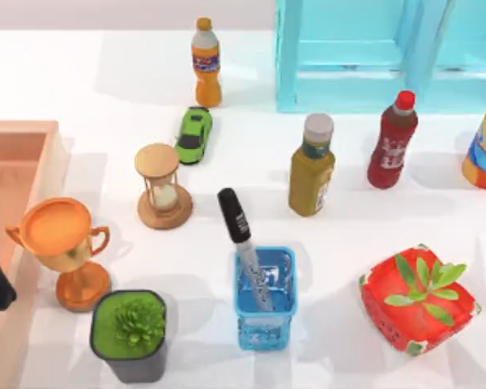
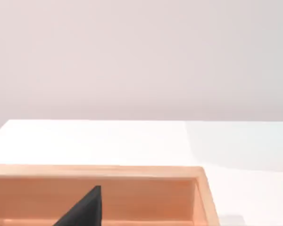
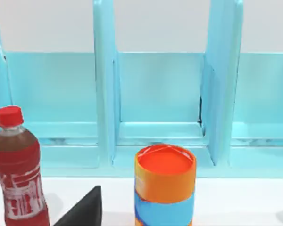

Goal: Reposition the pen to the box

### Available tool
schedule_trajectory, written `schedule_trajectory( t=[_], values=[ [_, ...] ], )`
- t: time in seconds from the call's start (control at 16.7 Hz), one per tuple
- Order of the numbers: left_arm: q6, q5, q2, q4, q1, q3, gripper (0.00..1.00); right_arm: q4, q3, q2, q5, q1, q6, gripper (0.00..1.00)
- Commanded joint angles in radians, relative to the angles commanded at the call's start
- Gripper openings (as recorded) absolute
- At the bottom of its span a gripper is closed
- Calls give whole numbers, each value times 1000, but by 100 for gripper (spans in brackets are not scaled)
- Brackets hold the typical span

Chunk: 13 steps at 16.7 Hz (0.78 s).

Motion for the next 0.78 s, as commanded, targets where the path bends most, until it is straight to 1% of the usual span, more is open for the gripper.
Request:
schedule_trajectory(
  t=[0.18,0.3,0.42,0.66,0.78],
  values=[
    [-9,10,10,11,-10,10,100,0,0,0,0,0,0,100],
    [-37,48,52,55,-52,44,100,0,0,0,0,0,0,100],
    [-64,98,129,110,-119,84,100,0,0,0,0,0,0,100],
    [-120,209,354,193,-321,158,100,0,0,0,0,0,0,100],
    [-143,264,467,216,-388,185,100,0,0,0,0,0,0,100]
  ],
)
